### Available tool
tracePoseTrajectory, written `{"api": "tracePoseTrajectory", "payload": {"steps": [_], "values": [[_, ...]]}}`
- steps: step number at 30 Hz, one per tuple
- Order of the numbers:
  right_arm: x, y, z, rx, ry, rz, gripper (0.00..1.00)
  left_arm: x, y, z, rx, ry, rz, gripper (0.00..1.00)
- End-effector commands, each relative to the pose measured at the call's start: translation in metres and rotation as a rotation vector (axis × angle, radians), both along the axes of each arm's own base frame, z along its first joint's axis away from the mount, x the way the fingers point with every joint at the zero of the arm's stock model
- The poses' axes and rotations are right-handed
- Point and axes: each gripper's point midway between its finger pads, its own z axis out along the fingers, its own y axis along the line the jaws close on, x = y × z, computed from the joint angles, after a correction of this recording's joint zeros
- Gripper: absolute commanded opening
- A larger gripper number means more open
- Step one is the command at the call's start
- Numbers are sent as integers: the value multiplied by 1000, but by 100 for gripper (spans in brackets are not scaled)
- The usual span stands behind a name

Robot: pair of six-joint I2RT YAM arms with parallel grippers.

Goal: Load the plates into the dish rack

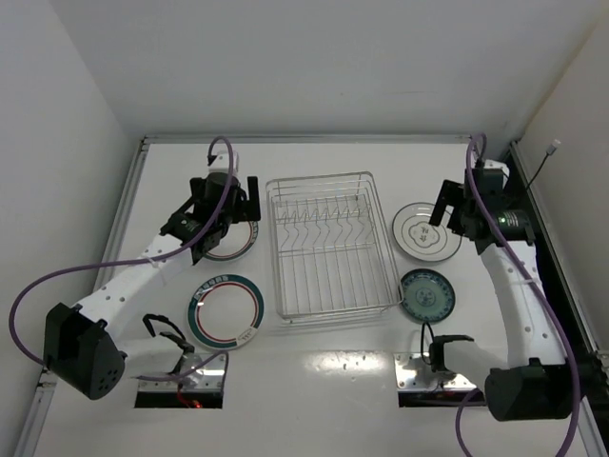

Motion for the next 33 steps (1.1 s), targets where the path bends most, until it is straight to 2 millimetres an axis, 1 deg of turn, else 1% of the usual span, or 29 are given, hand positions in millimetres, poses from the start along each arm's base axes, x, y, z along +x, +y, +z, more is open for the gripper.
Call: {"api": "tracePoseTrajectory", "payload": {"steps": [1,2,3,4,5,6,7,8,9,10,11,12,13,14,15,16,17,18,19,20,22,23,24,26,27,28,29,31,33], "values": [[10,16,-22,74,38,86,100,0,1,15,14,-59,5,100],[14,13,-31,106,60,88,100,3,-3,21,3,-65,-5,100],[20,14,-31,130,57,97,100,3,-7,14,1,-42,-28,100],[26,16,-32,158,52,95,100,3,-10,19,-10,-49,-40,100],[31,9,-44,193,72,32,100,3,-12,18,-6,-47,-54,100],[30,6,-56,225,104,2,100,3,-14,18,-11,-44,-63,100],[33,12,-66,295,111,10,100,2,-15,18,-15,-42,-71,100],[34,3,-83,355,115,-40,96,3,-16,22,-19,-50,-71,100],[35,4,-100,412,134,-50,94,3,-16,22,-19,-51,-71,100],[45,8,-105,485,89,-27,92,3,-16,22,-19,-51,-71,100],[38,-1,-124,538,95,-71,79,3,-16,22,-19,-51,-71,100],[41,-2,-131,578,77,-62,70,3,-16,22,-19,-51,-71,100],[43,3,-142,647,82,-50,66,3,-19,22,-26,-47,-85,100],[49,-6,-147,663,52,-58,64,2,-22,21,-34,-43,-101,100],[50,-5,-152,681,57,-39,64,3,-22,18,-30,-35,-101,100],[52,-6,-163,686,91,-39,64,3,-22,18,-30,-35,-101,100],[54,-11,-167,678,102,-33,64,3,-22,18,-30,-35,-101,100],[52,-18,-173,677,123,-62,64,2,-22,16,-26,-27,-101,100],[53,-18,-178,680,131,-65,64,2,-22,16,-26,-27,-101,100],[52,-26,-185,687,134,-92,64,3,-20,13,-18,-21,-93,100],[48,-28,-195,715,135,-111,64,3,-20,13,-18,-20,-93,100],[51,-25,-196,736,129,-105,64,2,-20,11,-13,-11,-93,100],[53,-32,-194,731,108,-116,64,3,-20,7,-9,-1,-93,100],[52,-35,-194,737,104,-133,64,3,-20,7,-9,-1,-93,100],[51,-34,-198,743,114,-137,64,4,-21,11,-12,-9,-93,100],[50,-37,-201,753,118,-157,64,5,-21,7,-8,0,-93,100],[56,-39,-197,754,99,-164,60,5,-21,7,-8,0,-93,100],[57,-39,-202,768,112,-179,59,6,-22,4,-4,9,-93,100],[67,-45,-195,763,88,-178,54,6,-20,4,1,6,-83,100]]}}
